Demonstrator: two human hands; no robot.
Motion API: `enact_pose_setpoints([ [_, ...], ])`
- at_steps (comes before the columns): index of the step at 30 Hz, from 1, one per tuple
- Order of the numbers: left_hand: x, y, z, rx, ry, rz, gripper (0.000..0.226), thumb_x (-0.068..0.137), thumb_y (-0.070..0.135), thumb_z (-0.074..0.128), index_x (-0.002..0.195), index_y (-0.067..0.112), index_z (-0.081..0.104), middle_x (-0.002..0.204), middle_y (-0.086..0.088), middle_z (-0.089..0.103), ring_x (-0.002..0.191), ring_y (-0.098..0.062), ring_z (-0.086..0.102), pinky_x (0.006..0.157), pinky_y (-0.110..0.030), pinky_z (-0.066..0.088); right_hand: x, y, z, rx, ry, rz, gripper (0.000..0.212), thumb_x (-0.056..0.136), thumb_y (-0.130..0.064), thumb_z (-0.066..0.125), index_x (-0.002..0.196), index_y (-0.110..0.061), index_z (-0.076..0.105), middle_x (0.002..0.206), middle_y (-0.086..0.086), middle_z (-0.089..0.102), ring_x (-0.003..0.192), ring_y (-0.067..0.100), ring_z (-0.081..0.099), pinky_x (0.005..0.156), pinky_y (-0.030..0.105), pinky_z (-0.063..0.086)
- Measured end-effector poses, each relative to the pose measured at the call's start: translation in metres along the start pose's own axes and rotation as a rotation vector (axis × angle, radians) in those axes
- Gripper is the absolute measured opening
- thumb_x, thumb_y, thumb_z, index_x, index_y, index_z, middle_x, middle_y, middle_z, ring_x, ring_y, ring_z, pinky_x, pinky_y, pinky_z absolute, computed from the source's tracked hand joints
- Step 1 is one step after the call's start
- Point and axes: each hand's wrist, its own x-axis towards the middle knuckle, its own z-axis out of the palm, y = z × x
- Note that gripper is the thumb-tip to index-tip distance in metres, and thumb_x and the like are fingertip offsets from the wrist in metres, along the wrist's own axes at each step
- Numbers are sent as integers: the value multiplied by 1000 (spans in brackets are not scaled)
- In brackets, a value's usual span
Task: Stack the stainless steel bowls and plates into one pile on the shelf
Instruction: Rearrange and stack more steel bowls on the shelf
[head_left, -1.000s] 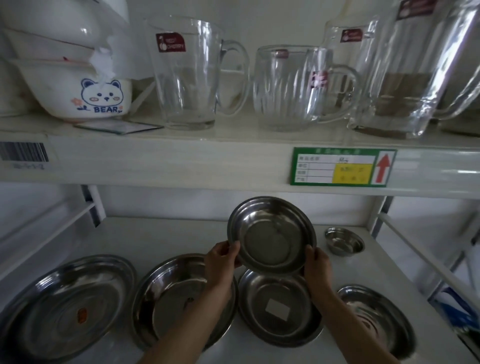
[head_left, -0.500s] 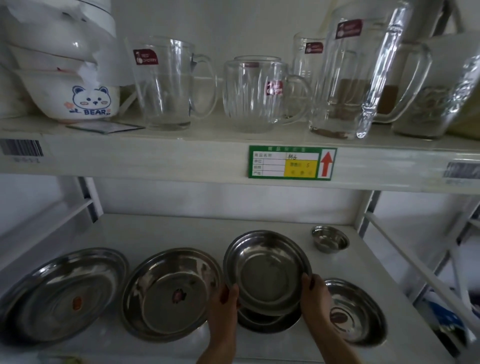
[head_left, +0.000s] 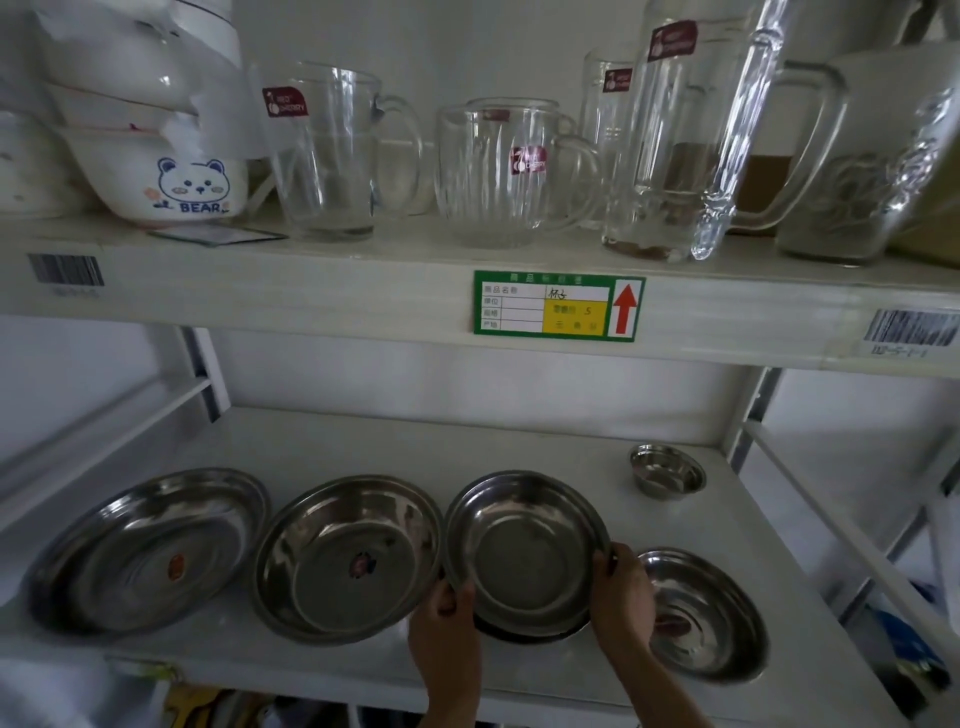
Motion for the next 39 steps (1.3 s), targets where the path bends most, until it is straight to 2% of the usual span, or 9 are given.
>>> enact_pose_setpoints([
  [8,-7,0,7,-41,76,-37,8,82,16,72,86,23,71,74,-2,70,70,-3,61,60,-14,37,4,-1,-2,-148,-66,13,26,98,-26,41,105,-10,61,102,15,64,89,34,65,70,37,50],
  [11,-9,-4,10,-22,88,34,23,80,10,74,66,26,68,55,-7,62,56,-17,60,52,-18,39,6,-1,-4,-202,-94,20,24,97,-24,42,105,-10,59,106,16,62,93,35,65,72,38,49],
  [14,-10,-8,12,-26,103,30,31,76,13,77,58,34,63,48,-7,62,47,-12,59,45,-21,41,7,-2,-6,-242,-123,19,22,95,-25,45,104,-10,58,107,16,61,95,36,66,76,40,53],
  [17,-10,-15,14,-130,149,-73,16,66,29,78,78,29,68,61,1,71,58,-12,67,61,-44,59,9,2,-5,-272,-137,10,22,94,-26,47,105,-10,58,110,16,63,98,36,66,76,39,51],
  [19,-7,-21,17,-175,173,-142,24,71,14,80,92,17,67,77,-8,74,73,-27,70,68,-56,58,10,2,-5,-296,-144,-5,23,94,-28,48,105,-10,58,112,16,62,100,36,65,74,37,49],
  [26,-8,-15,19,-207,155,-194,28,79,8,75,106,6,67,84,-13,72,78,-29,69,66,-51,61,10,1,-5,-373,-171,-5,21,95,-28,50,109,-13,57,117,12,59,102,33,65,77,39,51],
  [30,-11,-8,18,-216,139,-205,17,79,6,74,95,9,68,72,-1,70,68,-21,68,67,-51,60,9,1,-5,-388,-169,-18,19,95,-22,47,110,-13,56,120,12,55,103,34,65,77,40,51],
  [33,-10,-9,18,-175,130,-221,23,78,6,74,78,26,62,70,-1,70,67,-23,68,70,-54,59,8,1,-5,-396,-163,-17,20,96,-17,43,111,-12,56,121,13,53,102,34,65,76,40,51],
  [39,-10,-14,21,-134,127,-210,25,75,2,74,84,21,61,70,-2,70,68,-26,68,70,-57,58,8,2,-5,-400,-158,7,24,96,-7,38,112,-8,57,123,15,50,104,34,64,79,40,52],
])
